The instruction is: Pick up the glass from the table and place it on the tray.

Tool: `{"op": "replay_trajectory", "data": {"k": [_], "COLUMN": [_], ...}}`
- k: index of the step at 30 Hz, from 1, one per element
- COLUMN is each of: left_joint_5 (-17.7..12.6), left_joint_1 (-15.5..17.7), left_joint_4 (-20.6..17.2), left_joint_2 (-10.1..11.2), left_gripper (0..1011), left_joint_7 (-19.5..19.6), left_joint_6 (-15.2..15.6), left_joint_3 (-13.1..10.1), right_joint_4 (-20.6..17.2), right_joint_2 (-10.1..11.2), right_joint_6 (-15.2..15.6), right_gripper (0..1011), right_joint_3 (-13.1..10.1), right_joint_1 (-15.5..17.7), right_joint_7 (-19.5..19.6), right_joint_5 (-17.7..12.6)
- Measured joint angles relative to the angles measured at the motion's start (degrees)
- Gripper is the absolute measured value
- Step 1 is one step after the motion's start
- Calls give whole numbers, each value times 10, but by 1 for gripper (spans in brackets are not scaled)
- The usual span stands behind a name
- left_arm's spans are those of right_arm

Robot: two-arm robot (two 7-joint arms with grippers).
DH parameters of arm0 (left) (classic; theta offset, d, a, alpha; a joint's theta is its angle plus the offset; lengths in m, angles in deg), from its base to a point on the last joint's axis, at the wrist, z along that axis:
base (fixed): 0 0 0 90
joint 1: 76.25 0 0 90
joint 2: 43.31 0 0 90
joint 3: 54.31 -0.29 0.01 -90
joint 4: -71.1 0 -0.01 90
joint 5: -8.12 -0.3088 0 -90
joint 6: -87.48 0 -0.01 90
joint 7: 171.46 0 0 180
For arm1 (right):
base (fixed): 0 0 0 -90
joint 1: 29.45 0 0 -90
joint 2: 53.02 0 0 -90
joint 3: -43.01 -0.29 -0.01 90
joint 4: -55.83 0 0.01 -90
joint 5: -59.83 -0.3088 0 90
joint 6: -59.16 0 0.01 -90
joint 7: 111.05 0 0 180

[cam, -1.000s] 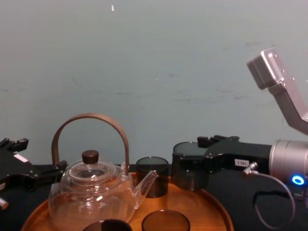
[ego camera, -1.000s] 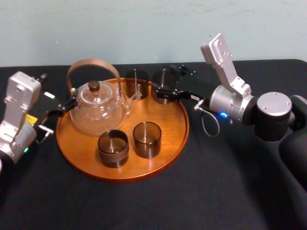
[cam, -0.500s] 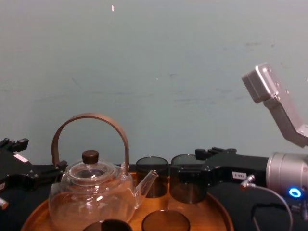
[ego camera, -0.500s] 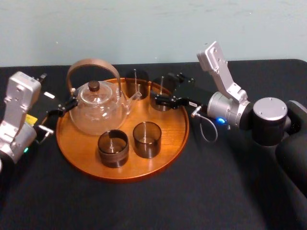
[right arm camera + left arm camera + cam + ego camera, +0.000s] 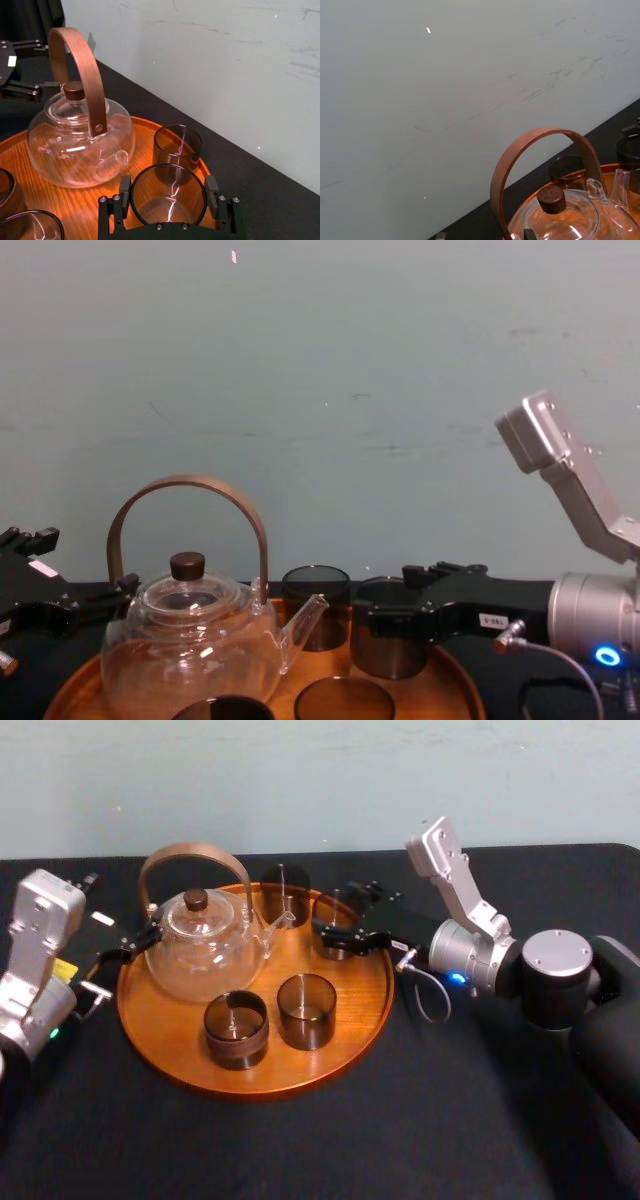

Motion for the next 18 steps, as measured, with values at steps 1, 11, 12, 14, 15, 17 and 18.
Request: {"op": "replay_trajectory", "data": {"k": [1,11,12,14,15,17,18], "left_joint_5": [0,0,0,0,0,0,0], "left_joint_1": [0,0,0,0,0,0,0], "left_joint_4": [0,0,0,0,0,0,0], "left_joint_2": [0,0,0,0,0,0,0], "left_gripper": [1009,1009,1010,1010,1010,1010,1010], "left_joint_7": [0,0,0,0,0,0,0], "left_joint_6": [0,0,0,0,0,0,0], "left_joint_3": [0,0,0,0,0,0,0], "right_joint_4": [1,14,16,17,17,18,18], "right_joint_2": [-1,-5,-5,-6,-6,-6,-6], "right_joint_6": [0,-2,-2,-2,-2,-1,0], "right_gripper": [902,902,902,902,901,902,902], "right_joint_3": [0,2,2,2,3,3,3], "right_joint_1": [0,-3,-3,-3,-3,-3,-3], "right_joint_7": [0,-3,-3,-3,-4,-4,-4], "right_joint_5": [0,2,2,2,2,2,2]}}
